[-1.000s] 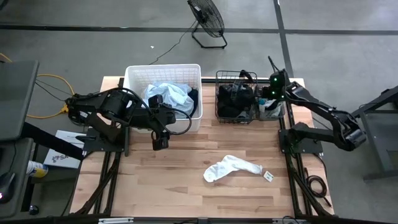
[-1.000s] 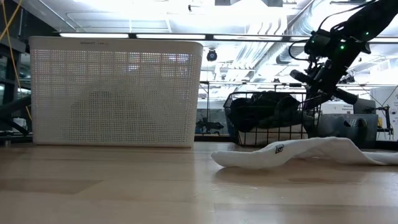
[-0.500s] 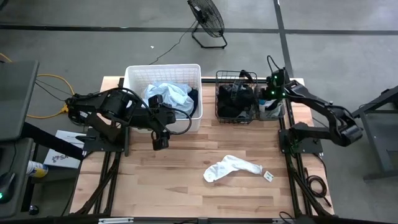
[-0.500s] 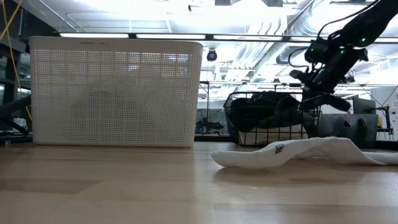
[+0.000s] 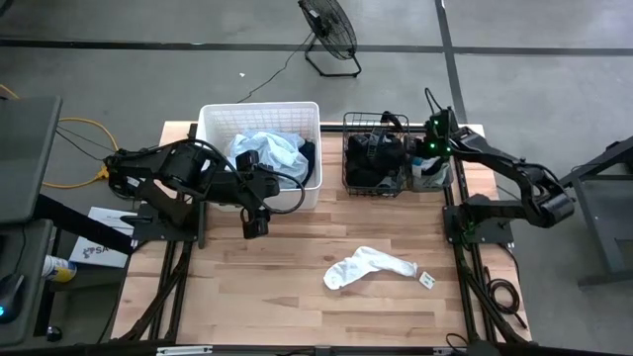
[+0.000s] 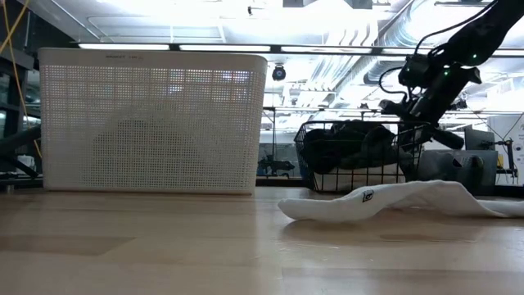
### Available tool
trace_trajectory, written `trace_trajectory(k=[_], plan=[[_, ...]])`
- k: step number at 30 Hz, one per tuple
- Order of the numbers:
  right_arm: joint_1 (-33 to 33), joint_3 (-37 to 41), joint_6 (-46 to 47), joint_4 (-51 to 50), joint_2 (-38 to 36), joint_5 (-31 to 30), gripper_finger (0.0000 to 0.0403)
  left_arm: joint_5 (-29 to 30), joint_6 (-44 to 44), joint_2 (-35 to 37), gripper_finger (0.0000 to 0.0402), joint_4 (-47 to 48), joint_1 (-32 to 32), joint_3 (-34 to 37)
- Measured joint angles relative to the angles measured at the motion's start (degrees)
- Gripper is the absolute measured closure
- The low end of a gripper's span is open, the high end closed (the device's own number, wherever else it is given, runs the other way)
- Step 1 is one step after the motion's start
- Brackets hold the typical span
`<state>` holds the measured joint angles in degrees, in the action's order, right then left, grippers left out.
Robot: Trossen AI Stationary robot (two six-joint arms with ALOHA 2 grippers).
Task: Pick & Place Cloths
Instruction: Put the dark gray sock into the black bin
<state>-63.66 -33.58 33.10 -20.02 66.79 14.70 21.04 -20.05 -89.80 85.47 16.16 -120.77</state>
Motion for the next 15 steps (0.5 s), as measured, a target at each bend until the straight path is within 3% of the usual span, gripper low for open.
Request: trace_trajectory(k=[8, 15], plan=[[0.2, 0.0, 3.1, -3.2, -2.1, -4.6, 0.0400, 0.2, 0.0, 0.0, 0.0113, 0.0, 0.0, 0.0], [5.1, 0.0, 8.5, -4.1, -1.6, -13.8, 0.0400, 0.3, 0.0, 0.0, 0.0113, 0.0, 0.0, 0.0]])
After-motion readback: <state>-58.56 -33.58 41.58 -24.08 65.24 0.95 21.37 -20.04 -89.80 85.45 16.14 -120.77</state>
